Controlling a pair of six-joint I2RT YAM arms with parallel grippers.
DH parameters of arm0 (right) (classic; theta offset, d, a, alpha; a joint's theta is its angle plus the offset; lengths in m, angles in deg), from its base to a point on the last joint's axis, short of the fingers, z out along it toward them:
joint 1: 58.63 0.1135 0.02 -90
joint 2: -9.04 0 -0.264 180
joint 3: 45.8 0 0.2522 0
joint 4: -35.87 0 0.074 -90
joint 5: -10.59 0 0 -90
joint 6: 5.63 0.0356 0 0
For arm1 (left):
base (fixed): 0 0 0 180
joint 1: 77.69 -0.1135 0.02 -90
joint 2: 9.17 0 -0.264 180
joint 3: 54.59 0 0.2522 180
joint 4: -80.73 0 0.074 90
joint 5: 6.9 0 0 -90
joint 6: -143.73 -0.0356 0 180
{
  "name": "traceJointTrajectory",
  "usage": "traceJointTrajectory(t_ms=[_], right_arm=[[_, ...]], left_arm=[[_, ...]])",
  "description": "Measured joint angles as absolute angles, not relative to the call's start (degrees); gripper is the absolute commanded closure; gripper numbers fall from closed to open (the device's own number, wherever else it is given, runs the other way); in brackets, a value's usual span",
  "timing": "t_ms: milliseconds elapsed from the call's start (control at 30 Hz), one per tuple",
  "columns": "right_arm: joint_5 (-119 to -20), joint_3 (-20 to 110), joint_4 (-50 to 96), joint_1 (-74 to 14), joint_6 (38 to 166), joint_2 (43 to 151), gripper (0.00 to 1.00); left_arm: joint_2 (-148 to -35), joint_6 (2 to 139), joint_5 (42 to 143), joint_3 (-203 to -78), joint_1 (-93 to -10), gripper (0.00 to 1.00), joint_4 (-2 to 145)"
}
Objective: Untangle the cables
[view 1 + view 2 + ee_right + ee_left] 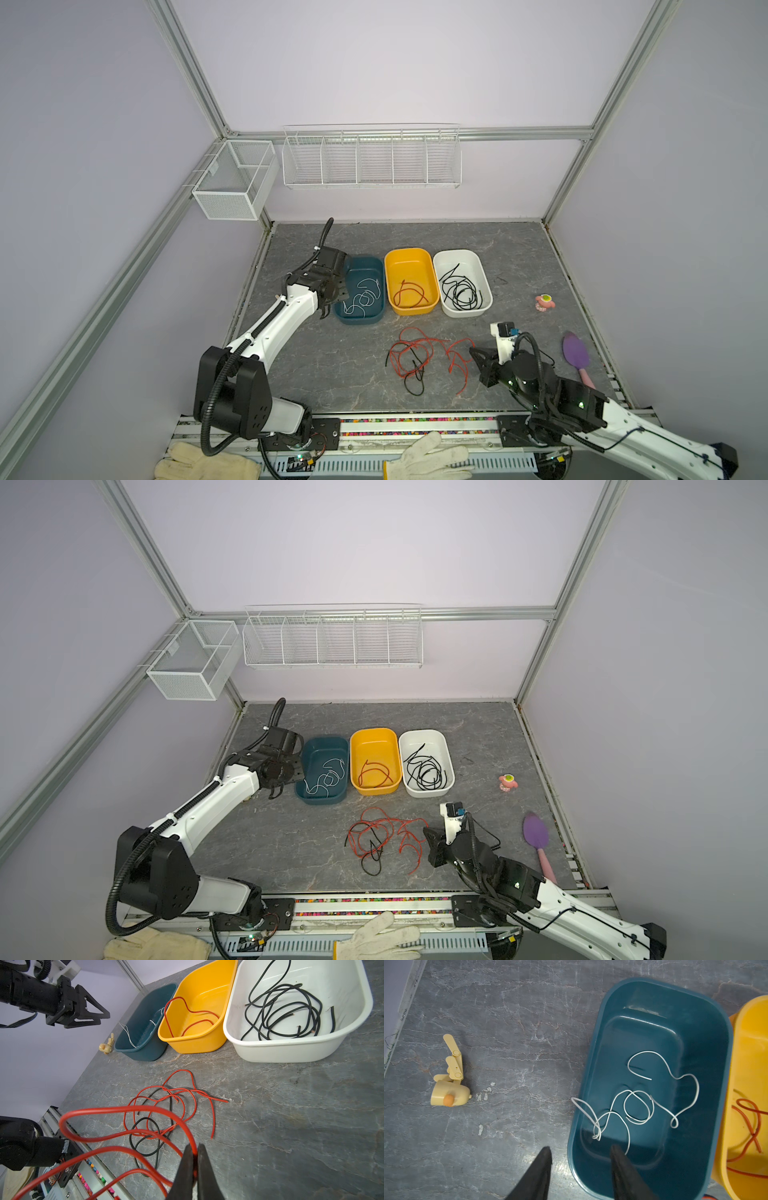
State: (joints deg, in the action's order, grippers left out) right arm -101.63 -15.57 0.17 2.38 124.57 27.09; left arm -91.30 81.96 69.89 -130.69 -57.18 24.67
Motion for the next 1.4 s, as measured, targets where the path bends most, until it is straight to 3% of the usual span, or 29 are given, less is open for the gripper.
traceJointTrajectory(t_ms=[500, 1267, 1400], right_arm=[[-101.2, -15.6, 1.0, 2.4, 124.6, 28.1, 0.93], [-100.9, -15.6, 1.9, 2.4, 124.6, 28.6, 0.93], [-100.9, -15.6, 1.9, 2.4, 124.6, 28.5, 0.93]], left_arm=[[-98.6, 81.3, 69.4, -133.3, -57.2, 0.68, 24.2], [-102.5, 80.8, 69.5, -135.0, -57.2, 0.99, 24.2], [-102.5, 80.8, 69.6, -135.3, -57.2, 1.00, 24.2]])
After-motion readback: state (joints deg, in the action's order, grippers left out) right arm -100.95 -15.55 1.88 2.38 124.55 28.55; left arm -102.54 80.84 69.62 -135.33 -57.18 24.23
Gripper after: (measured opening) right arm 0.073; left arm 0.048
